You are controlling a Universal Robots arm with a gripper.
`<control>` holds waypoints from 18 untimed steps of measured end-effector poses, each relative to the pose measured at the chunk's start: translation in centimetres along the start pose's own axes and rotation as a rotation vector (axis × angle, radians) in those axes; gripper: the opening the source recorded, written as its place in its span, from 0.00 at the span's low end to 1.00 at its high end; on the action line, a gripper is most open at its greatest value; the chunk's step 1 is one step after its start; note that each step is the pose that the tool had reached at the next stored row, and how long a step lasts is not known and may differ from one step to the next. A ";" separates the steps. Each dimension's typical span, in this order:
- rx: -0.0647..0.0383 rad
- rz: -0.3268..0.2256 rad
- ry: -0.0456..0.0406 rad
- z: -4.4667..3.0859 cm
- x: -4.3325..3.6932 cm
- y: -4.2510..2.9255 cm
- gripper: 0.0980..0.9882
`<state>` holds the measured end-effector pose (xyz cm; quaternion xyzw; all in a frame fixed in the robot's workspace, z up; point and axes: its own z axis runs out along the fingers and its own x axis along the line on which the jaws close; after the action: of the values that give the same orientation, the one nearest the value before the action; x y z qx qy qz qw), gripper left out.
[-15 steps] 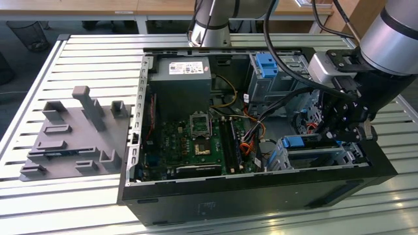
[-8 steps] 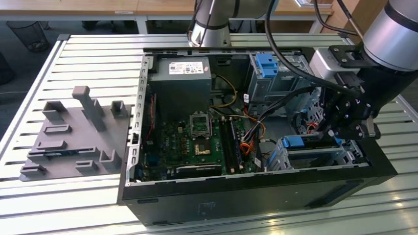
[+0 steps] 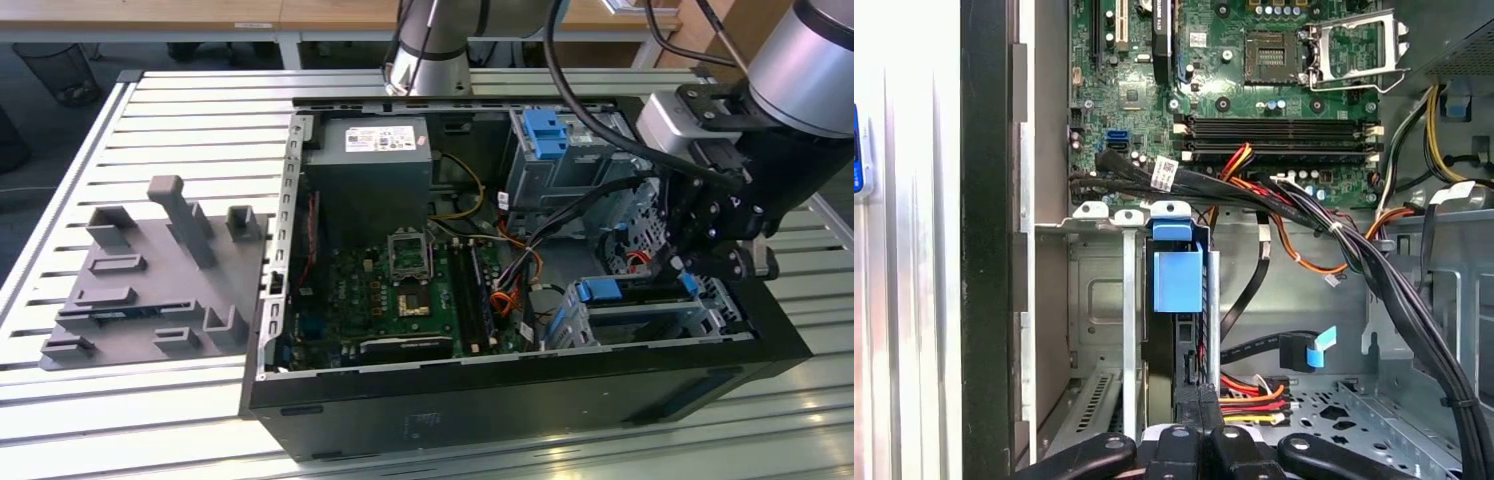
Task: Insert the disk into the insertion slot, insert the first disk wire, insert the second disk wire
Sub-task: 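Insert the first disk wire, then insert the second disk wire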
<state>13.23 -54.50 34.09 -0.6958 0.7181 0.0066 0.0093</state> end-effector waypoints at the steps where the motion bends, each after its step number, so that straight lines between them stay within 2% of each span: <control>1: 0.000 0.000 0.0001 -0.04 0.00 0.00 0.01; 13: 0.000 0.000 0.0001 -0.17 0.00 0.00 0.01; 18: 0.001 0.000 0.0000 -0.17 0.01 0.40 0.01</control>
<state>12.83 -54.51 34.26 -0.6959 0.7181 0.0062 0.0097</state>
